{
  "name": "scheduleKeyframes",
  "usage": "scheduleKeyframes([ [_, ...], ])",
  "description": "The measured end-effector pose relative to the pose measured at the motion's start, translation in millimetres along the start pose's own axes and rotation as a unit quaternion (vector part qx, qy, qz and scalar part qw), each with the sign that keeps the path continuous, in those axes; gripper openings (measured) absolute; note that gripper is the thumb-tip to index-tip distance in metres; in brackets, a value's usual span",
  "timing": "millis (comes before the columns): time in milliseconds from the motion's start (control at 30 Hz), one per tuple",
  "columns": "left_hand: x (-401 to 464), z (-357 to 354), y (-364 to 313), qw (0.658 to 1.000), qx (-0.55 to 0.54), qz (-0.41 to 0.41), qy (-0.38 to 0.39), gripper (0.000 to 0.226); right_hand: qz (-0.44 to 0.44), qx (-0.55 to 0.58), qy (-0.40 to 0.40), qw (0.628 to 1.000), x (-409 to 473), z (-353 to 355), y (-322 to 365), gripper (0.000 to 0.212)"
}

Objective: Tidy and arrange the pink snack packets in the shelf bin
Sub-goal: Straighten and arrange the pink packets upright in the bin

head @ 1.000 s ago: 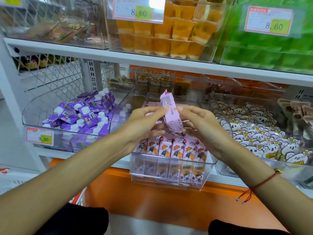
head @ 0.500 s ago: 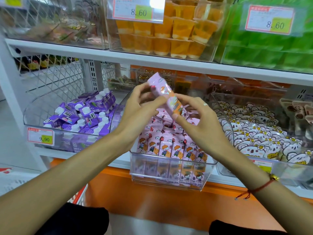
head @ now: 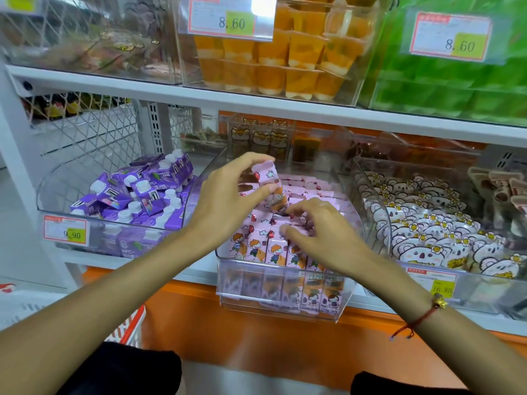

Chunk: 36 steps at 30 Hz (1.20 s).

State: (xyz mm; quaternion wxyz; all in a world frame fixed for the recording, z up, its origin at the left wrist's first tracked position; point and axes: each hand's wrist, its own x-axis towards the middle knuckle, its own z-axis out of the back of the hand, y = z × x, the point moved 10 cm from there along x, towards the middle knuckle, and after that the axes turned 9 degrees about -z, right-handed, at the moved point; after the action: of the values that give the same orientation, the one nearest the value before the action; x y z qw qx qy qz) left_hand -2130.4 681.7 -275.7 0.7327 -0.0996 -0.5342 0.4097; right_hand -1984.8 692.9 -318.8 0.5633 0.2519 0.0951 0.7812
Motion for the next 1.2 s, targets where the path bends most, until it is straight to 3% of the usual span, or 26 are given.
scheduleKeyframes([
  [100, 1.1, -4.3, -2.1, 0.998, 0.035, -0.021, 0.037, 0.037, 0.011, -0.064, 0.028, 0.997, -1.8, -9.7, 1.2, 0.044],
  [433, 31.6, -50.4, -8.0, 0.957, 0.116, -0.057, 0.260, 0.038, 0.025, -0.020, 0.040, 0.999, -5.6, -7.2, 3.8, 0.035],
  [667, 52.2, -61.1, -3.0, 0.932, 0.188, -0.075, 0.302, 0.031, 0.029, -0.030, 0.027, 0.999, -7.2, -6.8, 2.2, 0.040],
  [867, 27.5, -63.6, 33.1, 0.905, 0.286, -0.058, 0.311, 0.039, 0.025, -0.031, 0.013, 0.999, -6.0, -6.5, 0.1, 0.043],
  [1033, 29.3, -52.5, 10.2, 0.922, 0.273, -0.133, 0.242, 0.028, 0.015, -0.035, 0.011, 0.999, -5.7, -7.2, 0.0, 0.043],
  [1200, 9.8, -65.0, 10.6, 0.905, 0.258, -0.124, 0.315, 0.023, 0.056, -0.075, -0.004, 0.996, -9.3, 13.3, 14.0, 0.039],
])
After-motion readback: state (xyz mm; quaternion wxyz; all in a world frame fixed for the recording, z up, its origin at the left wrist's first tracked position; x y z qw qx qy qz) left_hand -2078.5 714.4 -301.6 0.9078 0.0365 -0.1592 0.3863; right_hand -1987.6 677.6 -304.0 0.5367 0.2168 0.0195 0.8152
